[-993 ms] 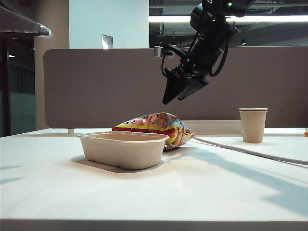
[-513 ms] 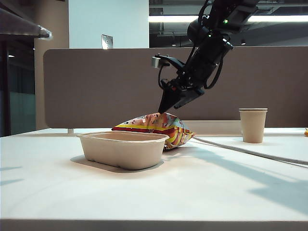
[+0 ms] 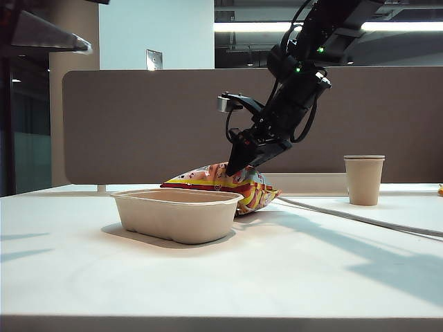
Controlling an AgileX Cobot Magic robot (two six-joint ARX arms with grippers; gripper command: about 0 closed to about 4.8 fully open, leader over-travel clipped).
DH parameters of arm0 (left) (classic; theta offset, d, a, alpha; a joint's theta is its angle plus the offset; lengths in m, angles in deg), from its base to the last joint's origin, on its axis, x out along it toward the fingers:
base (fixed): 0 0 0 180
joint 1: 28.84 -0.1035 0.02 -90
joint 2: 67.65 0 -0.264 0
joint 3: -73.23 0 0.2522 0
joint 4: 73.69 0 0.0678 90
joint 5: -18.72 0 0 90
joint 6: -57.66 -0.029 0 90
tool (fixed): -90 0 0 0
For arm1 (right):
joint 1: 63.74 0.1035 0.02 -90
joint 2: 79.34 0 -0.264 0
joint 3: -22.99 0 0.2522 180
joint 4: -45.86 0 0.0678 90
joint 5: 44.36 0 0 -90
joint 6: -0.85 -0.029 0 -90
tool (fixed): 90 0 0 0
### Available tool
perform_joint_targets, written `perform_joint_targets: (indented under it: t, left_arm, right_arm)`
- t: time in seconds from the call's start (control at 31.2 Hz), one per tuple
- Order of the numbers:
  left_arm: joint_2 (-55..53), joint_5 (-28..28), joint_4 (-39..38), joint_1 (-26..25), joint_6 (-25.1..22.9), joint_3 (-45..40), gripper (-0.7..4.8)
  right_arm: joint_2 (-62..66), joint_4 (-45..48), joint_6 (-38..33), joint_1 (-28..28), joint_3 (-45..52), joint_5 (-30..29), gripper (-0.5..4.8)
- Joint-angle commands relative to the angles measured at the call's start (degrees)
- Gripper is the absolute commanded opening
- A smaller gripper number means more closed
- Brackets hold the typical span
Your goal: Pick up a bag of chips and put them in the box.
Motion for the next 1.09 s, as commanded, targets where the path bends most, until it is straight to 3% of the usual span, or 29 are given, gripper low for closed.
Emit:
perform_joint_targets:
  t: [0.03, 0.19, 0.29, 0.48, 1.09]
  left_arm:
    - [-5.0, -1.0, -0.6, 2.2, -0.8, 3.7, 4.79]
    - [-11.5, -5.1, -0.9, 6.6, -2.5, 7.5, 4.79]
    - [-13.9, -10.7, -1.6, 8.9, -3.5, 9.0, 4.79]
    - [-15.0, -17.1, -0.7, 10.2, -4.4, 9.4, 4.79]
    - [-15.0, -16.6, -0.8, 10.2, -4.2, 9.3, 4.79]
  right_arm:
    - [-0.3, 1.3, -0.3, 0.0, -0.4, -0.2, 4.79]
    - [0.1, 1.4, -0.5, 0.0, -0.4, -0.2, 4.79]
    - [0.4, 1.5, -1.0, -0.3, -0.4, -0.5, 4.79]
    - [1.2, 1.7, -1.9, -0.5, -0.4, -2.4, 4.79]
    - [4.7, 1.0, -4.3, -0.5, -0.4, -3.8, 4.79]
